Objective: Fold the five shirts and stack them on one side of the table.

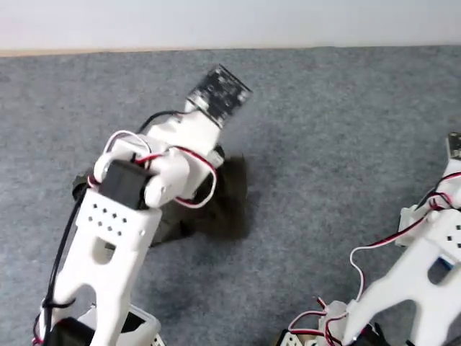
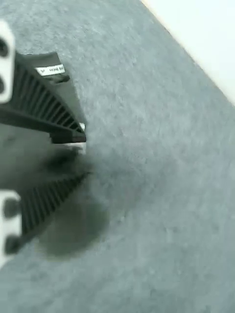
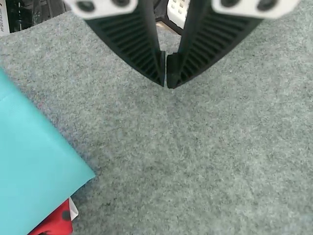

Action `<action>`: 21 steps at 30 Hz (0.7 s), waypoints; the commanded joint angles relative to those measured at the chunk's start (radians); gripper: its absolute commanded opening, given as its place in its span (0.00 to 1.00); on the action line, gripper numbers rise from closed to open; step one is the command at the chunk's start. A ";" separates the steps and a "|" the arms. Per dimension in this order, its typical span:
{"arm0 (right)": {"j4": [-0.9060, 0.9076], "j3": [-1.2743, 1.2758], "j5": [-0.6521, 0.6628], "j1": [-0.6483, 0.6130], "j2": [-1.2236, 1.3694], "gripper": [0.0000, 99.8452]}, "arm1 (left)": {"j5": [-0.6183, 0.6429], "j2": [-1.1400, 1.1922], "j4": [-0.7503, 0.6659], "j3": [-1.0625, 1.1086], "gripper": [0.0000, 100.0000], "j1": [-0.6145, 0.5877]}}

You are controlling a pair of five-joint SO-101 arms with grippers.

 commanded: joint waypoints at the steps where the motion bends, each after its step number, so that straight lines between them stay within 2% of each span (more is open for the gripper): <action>1: 0.042 -0.006 -0.006 0.007 -0.036 0.01 | 0.063 0.012 -0.098 -0.021 0.17 -0.072; 6: 0.042 -0.006 -0.005 0.007 -0.036 0.01 | 0.046 0.032 -0.089 -0.051 0.19 -0.167; 13: 0.044 -0.008 -0.005 -0.038 -0.038 0.01 | -0.127 0.029 0.186 -0.053 0.18 -0.299; 17: 0.044 -0.008 -0.005 -0.143 -0.038 0.01 | -0.195 0.028 0.258 -0.051 0.18 -0.411; 21: 0.045 -0.005 -0.005 -0.323 -0.038 0.01 | -0.244 0.028 0.302 -0.051 0.18 -0.540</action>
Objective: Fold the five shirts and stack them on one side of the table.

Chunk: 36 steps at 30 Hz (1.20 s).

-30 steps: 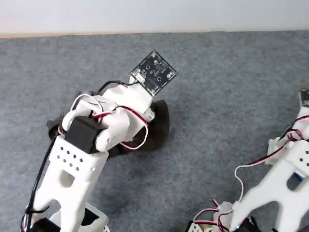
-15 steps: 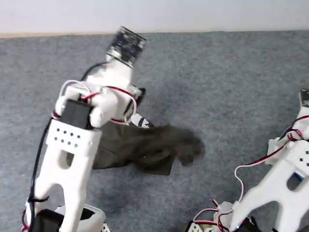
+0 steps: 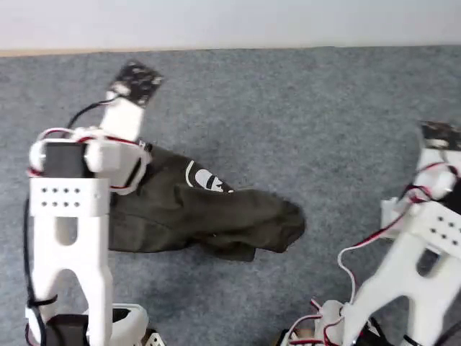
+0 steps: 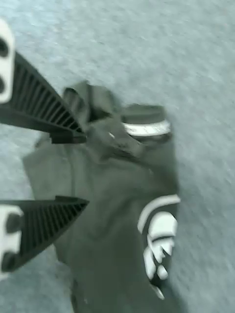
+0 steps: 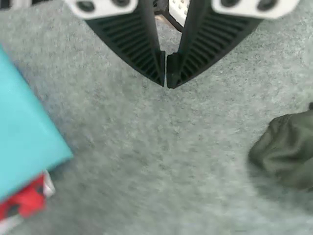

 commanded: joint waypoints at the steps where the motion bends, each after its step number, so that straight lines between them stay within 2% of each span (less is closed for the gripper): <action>1: 0.045 0.002 -0.005 -0.173 -0.038 0.01 | -0.044 -0.012 0.046 -0.036 0.18 -0.123; 6: 0.047 0.132 -0.005 -0.447 -0.038 0.01 | -0.051 -0.005 0.086 -0.033 0.18 -0.293; 10: 0.042 0.258 -0.005 -0.601 -0.030 0.01 | -0.051 -0.003 0.081 0.008 0.18 -0.404; 14: -0.013 0.305 -0.005 -0.713 -0.027 0.03 | -0.052 -0.011 0.038 0.120 0.18 -0.456; 18: -0.105 0.354 -0.011 -0.765 -0.025 0.17 | -0.051 -0.011 -0.017 0.208 0.18 -0.473; 20: -0.148 0.385 -0.011 -0.777 -0.025 0.21 | -0.049 -0.012 -0.043 0.239 0.18 -0.473; 29: -0.394 0.543 -0.005 -0.854 0.001 0.21 | -0.048 -0.008 -0.115 0.260 0.18 -0.471; 36: -0.518 0.479 -0.005 -0.852 0.254 0.21 | -0.046 -0.012 -0.115 0.260 0.18 -0.471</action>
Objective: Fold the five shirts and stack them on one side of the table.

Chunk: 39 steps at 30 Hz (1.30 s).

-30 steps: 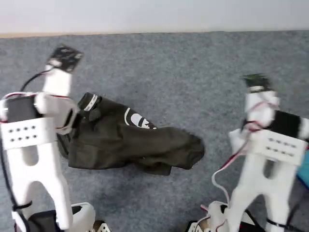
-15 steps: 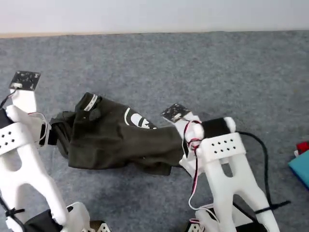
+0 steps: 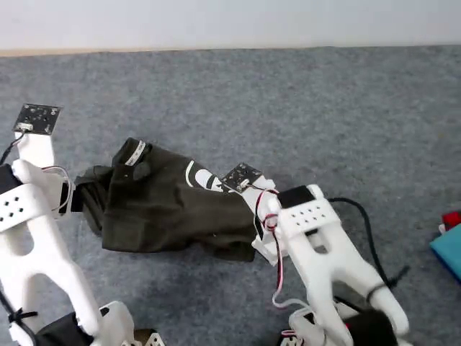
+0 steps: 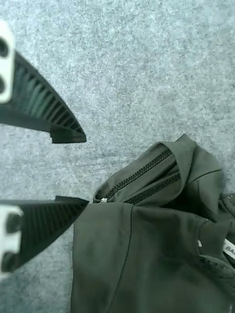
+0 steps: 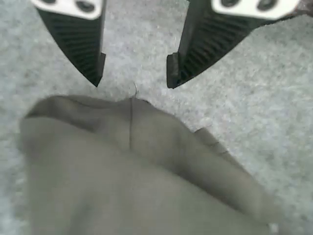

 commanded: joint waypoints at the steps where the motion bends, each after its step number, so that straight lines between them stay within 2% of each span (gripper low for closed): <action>1: -0.048 -0.086 -0.005 -0.002 0.114 0.21 | 0.002 -0.012 -0.017 -0.004 0.18 -0.005; 7: -0.176 -0.109 -0.005 0.024 0.272 0.21 | 0.002 -0.012 -0.011 -0.004 0.18 -0.006; 16: -0.251 -0.109 -0.005 0.064 0.295 0.21 | 0.002 -0.003 -0.015 -0.002 0.18 -0.038; 23: -0.266 -0.110 -0.003 0.064 0.291 0.02 | 0.002 -0.003 -0.017 -0.002 0.18 -0.034; 25: -0.259 -0.110 0.009 0.067 0.286 0.01 | 0.002 -0.003 -0.017 -0.002 0.18 -0.034; 30: -0.162 -0.181 0.055 0.081 0.285 0.01 | 0.002 -0.003 -0.017 -0.002 0.18 -0.034; 37: 0.105 -0.522 0.060 0.143 0.285 0.01 | -0.006 -0.012 -0.015 -0.008 0.18 -0.034; 39: 0.157 -0.609 0.060 0.160 0.286 0.01 | -0.041 -0.012 -0.015 -0.010 0.18 -0.032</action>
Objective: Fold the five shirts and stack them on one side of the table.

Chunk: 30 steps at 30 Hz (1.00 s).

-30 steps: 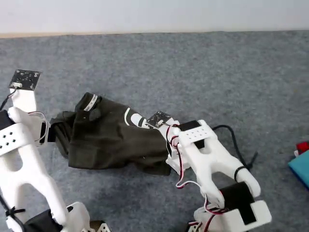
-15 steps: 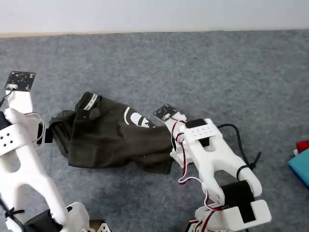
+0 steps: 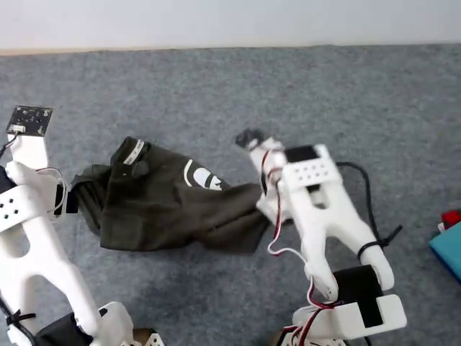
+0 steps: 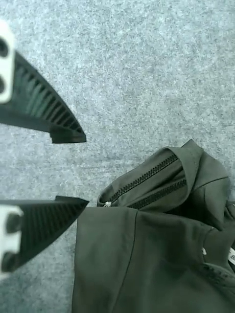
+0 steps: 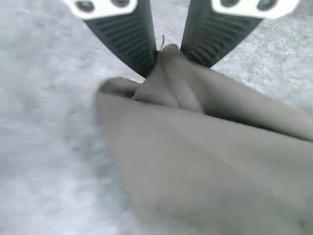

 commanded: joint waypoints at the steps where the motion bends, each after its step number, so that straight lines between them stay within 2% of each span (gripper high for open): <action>1: 0.096 -0.203 0.012 0.038 -0.002 0.01 | -0.063 -0.012 -0.012 -0.010 0.18 -0.002; 8: 0.159 -0.276 0.011 0.054 -0.001 0.01 | -0.206 -0.002 -0.008 0.001 0.19 0.077; 13: 0.157 -0.276 0.009 0.053 0.005 0.01 | -0.397 -0.002 -0.023 0.087 0.19 0.143; 16: 0.157 -0.276 0.009 0.051 0.007 0.01 | -0.516 -0.002 -0.094 0.177 0.22 0.143; 22: 0.157 -0.276 0.008 0.053 0.007 0.01 | -0.621 -0.002 -0.207 0.303 0.23 0.130; 30: 0.157 -0.276 0.006 0.053 0.007 0.01 | -0.683 -0.002 -0.313 0.461 0.23 0.144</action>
